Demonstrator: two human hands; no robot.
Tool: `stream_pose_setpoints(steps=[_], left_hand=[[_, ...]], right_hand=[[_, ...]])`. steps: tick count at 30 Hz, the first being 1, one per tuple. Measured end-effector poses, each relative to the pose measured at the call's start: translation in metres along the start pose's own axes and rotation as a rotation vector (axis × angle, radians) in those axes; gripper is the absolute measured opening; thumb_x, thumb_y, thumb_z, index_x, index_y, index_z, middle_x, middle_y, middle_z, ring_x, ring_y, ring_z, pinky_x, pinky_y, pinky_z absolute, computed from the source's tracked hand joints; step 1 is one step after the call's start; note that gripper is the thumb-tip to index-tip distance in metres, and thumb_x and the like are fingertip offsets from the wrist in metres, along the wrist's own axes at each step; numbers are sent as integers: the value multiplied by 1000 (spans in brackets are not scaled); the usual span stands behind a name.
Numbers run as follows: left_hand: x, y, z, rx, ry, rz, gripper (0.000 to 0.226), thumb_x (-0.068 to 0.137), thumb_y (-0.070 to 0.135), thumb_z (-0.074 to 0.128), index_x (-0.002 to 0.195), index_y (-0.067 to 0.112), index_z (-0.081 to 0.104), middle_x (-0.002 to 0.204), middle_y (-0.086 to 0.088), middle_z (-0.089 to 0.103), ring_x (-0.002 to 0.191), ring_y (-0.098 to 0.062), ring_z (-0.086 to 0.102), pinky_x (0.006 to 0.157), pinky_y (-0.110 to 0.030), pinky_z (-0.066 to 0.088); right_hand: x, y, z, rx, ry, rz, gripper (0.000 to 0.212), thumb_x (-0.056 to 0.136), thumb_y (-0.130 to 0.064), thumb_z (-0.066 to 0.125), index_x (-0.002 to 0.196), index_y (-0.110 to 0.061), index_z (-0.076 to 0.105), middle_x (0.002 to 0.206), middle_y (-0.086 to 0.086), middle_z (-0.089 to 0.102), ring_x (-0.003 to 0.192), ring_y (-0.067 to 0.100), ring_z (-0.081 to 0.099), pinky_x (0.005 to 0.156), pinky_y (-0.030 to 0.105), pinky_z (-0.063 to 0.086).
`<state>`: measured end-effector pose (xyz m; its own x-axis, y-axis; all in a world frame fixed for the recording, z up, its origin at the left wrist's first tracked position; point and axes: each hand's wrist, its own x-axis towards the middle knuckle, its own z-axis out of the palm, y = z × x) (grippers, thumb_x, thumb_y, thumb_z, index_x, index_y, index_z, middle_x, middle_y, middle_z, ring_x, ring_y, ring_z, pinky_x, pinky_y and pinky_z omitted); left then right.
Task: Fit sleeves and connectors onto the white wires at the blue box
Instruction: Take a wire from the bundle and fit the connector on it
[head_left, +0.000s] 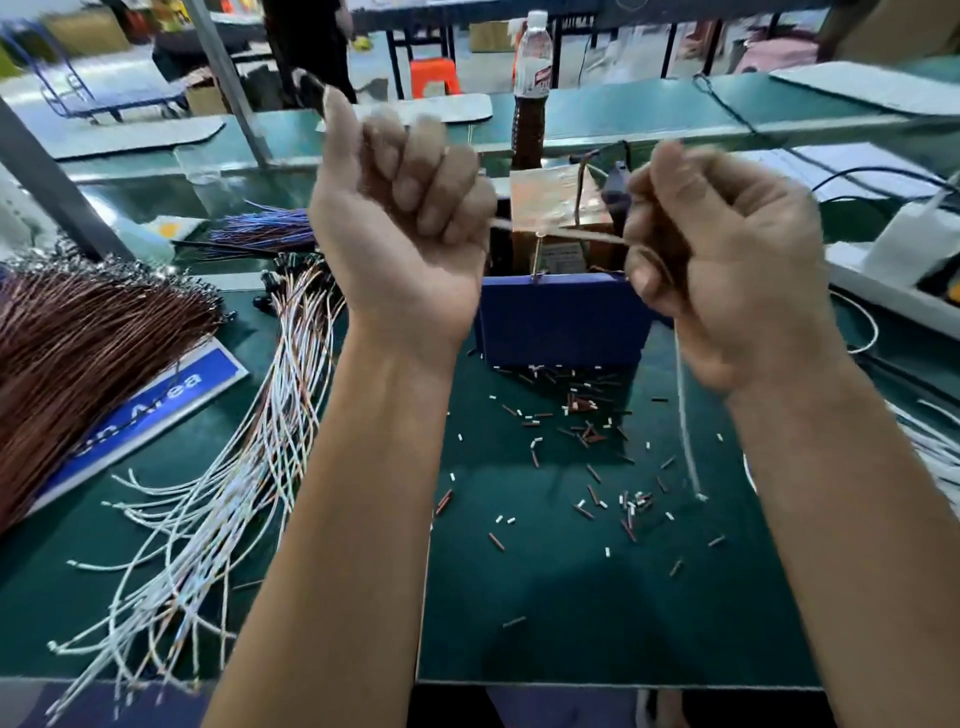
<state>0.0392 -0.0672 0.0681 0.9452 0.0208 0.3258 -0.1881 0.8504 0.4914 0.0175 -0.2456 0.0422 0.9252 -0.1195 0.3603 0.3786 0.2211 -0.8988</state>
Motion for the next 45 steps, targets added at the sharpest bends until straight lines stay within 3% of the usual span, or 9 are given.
stream_pose_setpoints(steps=[5, 9, 11, 15, 19, 23, 28, 34, 45], left_hand=[[-25, -44, -49, 542, -103, -59, 33, 102, 19, 49, 72, 17, 35, 62, -3, 23, 47, -11, 17, 44, -23, 16], [-35, -66, -71, 1045, -281, 32, 4, 93, 9, 61, 90, 7, 60, 70, 7, 58, 60, -6, 52, 59, -19, 41], [-39, -73, -77, 1188, -327, 110, 10, 90, 10, 66, 100, 6, 66, 82, -2, 67, 66, -15, 58, 61, -30, 47], [-35, -80, -95, 1560, -309, 328, 21, 86, 16, 71, 105, 9, 71, 95, -2, 71, 86, -16, 66, 77, -35, 53], [-32, -80, -105, 1543, -328, 241, 8, 84, 14, 74, 92, 15, 76, 77, 17, 66, 66, 8, 56, 64, -15, 41], [-33, -82, -105, 1506, -338, 126, 7, 83, 11, 78, 86, 18, 78, 73, 11, 71, 66, -5, 64, 61, -26, 50], [-34, -83, -107, 1472, -280, 140, 8, 82, 7, 79, 85, 14, 78, 73, 9, 72, 64, 1, 62, 63, -11, 41], [-35, -84, -104, 1503, -269, 169, 7, 81, 9, 81, 83, 14, 77, 74, 11, 68, 70, 0, 61, 67, -13, 40], [-36, -81, -104, 1483, -245, 149, 10, 83, 6, 79, 78, 13, 73, 70, 12, 60, 59, 1, 51, 60, -11, 33]], right_hand=[[4, 32, -30, -284, -91, -19, 12, 99, -15, 71, 88, -14, 72, 68, 7, 73, 40, 18, 53, 39, 19, 37], [-1, 56, -43, -621, -293, -87, 10, 99, -9, 70, 90, -13, 70, 69, -1, 73, 45, 25, 60, 46, 30, 49], [-7, 68, -44, -718, -313, -98, 12, 98, -5, 71, 89, -12, 70, 66, -8, 71, 47, 22, 61, 49, 32, 49], [-11, 79, -48, -690, -250, -94, 10, 95, -6, 74, 88, -13, 73, 68, -10, 72, 49, 20, 62, 54, 25, 50], [-13, 82, -50, -673, -221, -99, 12, 92, -9, 79, 89, -21, 77, 69, -16, 71, 51, 10, 62, 57, 19, 49], [-13, 85, -51, -645, -207, -63, 14, 90, -7, 81, 92, -21, 79, 75, -5, 76, 53, 13, 64, 57, 24, 52], [-13, 89, -52, -647, -196, -14, 21, 91, -4, 78, 91, -25, 76, 74, -5, 76, 51, 16, 66, 57, 23, 53], [-13, 86, -52, -708, -228, -2, 18, 93, -5, 76, 88, -22, 75, 65, -8, 72, 48, 13, 64, 55, 18, 50], [-13, 85, -53, -722, -202, -3, 17, 99, -5, 68, 90, -20, 71, 73, -2, 75, 47, 12, 61, 51, 19, 48]])
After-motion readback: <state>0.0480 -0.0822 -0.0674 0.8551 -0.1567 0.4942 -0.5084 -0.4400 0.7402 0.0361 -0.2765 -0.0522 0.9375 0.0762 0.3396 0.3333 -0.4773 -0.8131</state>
